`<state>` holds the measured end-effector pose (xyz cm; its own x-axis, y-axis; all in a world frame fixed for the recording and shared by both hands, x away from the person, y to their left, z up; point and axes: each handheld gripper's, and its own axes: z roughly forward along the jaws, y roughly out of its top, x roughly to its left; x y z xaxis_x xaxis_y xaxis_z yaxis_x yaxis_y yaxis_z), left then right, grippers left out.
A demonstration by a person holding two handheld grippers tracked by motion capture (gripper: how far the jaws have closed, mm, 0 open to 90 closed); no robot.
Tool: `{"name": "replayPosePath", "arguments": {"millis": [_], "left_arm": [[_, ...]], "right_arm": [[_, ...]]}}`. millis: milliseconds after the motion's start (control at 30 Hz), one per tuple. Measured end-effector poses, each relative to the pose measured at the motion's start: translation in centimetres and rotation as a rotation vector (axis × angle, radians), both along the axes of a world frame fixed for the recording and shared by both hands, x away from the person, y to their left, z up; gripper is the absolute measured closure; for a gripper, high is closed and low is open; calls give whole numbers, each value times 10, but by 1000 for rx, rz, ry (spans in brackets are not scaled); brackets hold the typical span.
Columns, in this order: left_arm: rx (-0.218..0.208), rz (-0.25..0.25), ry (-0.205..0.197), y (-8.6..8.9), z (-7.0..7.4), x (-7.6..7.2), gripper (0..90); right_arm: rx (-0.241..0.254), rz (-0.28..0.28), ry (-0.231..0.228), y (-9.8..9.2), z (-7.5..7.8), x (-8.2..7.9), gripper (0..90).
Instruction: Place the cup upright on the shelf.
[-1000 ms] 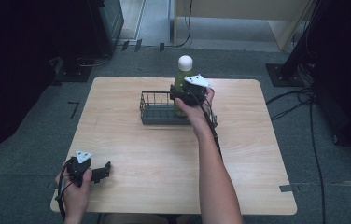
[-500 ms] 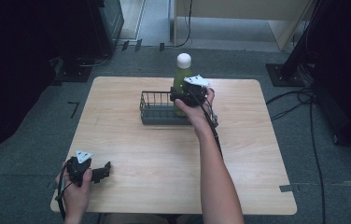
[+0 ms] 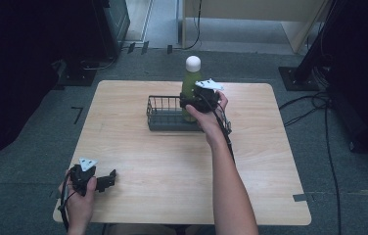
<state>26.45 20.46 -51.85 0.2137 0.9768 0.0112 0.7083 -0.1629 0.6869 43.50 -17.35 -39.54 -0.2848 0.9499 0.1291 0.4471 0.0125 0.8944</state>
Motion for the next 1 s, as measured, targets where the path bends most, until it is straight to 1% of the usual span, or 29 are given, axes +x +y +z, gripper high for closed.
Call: {"name": "replayPosePath", "arguments": {"millis": [167, 200, 300, 400, 567, 800, 1000], "left_arm": [[0, 0, 0, 0, 0, 0, 0], [0, 0, 0, 0, 0, 0, 0], [0, 0, 0, 0, 0, 0, 0], [0, 0, 0, 0, 0, 0, 1], [0, 0, 0, 0, 0, 0, 0], [0, 0, 0, 0, 0, 0, 0], [0, 0, 0, 0, 0, 0, 0]], "right_arm": [[-1, 1, 1, -1, 1, -2, 105], [-11, 1, 0, -1, 2, -4, 66], [-13, 9, 4, -3, 2, -6, 39], [-15, 1, 10, -6, 2, -8, 31], [-13, 5, 11, -12, 1, -12, 24], [-19, 27, 7, -16, -2, -21, 25], [-18, 33, 10, -20, -5, -29, 25]]}}
